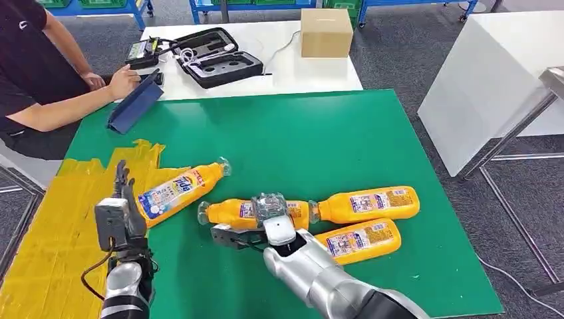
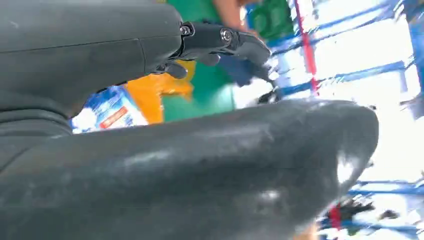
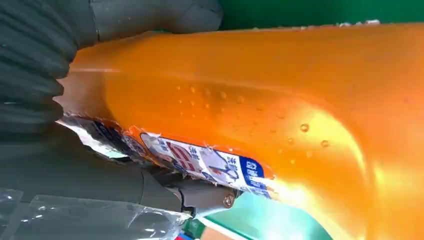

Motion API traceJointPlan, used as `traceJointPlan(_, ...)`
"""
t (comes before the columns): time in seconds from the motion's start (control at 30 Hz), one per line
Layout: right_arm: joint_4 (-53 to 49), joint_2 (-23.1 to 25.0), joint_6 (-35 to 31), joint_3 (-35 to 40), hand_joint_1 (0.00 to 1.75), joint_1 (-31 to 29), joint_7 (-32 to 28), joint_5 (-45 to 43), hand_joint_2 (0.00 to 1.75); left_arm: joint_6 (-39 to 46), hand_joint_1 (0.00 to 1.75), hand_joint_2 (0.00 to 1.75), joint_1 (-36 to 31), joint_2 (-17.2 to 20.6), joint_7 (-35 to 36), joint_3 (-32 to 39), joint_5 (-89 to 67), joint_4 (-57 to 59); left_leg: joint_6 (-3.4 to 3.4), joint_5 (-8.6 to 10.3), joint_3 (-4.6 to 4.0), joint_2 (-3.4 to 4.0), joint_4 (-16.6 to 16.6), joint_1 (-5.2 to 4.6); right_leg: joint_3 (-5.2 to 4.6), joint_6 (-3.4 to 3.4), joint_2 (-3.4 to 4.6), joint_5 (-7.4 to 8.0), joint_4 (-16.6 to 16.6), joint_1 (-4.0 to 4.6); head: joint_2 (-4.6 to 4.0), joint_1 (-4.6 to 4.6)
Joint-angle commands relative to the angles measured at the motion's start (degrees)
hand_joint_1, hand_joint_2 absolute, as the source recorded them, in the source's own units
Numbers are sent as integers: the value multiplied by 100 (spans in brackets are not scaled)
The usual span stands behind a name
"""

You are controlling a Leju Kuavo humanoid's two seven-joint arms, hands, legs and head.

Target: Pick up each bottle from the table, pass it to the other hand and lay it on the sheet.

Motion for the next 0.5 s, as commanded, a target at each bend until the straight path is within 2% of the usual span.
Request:
traceJointPlan(0.03,320,-266,-584,-748,175,312,-7,-84,175,392,0,0,540,-164,-150,-76,944,-1186,-1,12,-24,-6,-4,11,-9,1,-20,13,-18,11,0,-2)
traceJointPlan(0.07,233,-249,-823,-811,175,316,-110,-101,175,361,0,0,554,-164,-130,-39,1041,-1186,0,8,-14,-8,-3,6,17,1,-20,7,-13,6,0,-2)
traceJointPlan(0.13,-291,-165,-1628,-1150,175,458,-760,-371,175,304,0,0,640,-164,-107,56,1259,-1189,0,12,-21,-5,-4,10,18,1,-20,11,-17,10,0,-2)
traceJointPlan(0.2,-1387,-110,-2120,-1385,175,858,-1305,-515,175,212,0,0,791,-164,-106,95,1505,-1236,1,5,-10,1,0,5,45,1,-8,5,-6,5,0,-2)
traceJointPlan(0.23,-2048,-111,-2263,-1416,175,1131,-1553,-555,175,95,0,175,868,-164,-69,114,1655,-1247,0,8,-21,7,0,9,37,1,-7,11,-11,9,0,-2)
traceJointPlan(0.33,-3926,-174,-2508,-1345,175,1920,-1885,-479,175,-599,0,175,1062,-164,161,97,2238,-1167,0,5,-37,11,6,10,26,1,-4,9,-4,11,0,2)
traceJointPlan(0.4,-4303,-198,-2514,-1313,175,2098,-1927,-474,175,-713,0,175,1090,-164,141,79,2309,-1075,0,2,-33,12,2,3,20,1,2,5,0,3,0,-2)
traceJointPlan(0.5,-4298,-238,-2516,-1319,175,2129,-1929,-471,175,-717,0,175,1066,-164,124,51,2315,-1053,1,3,-58,-17,6,6,9,6,-26,2,-4,5,0,2)
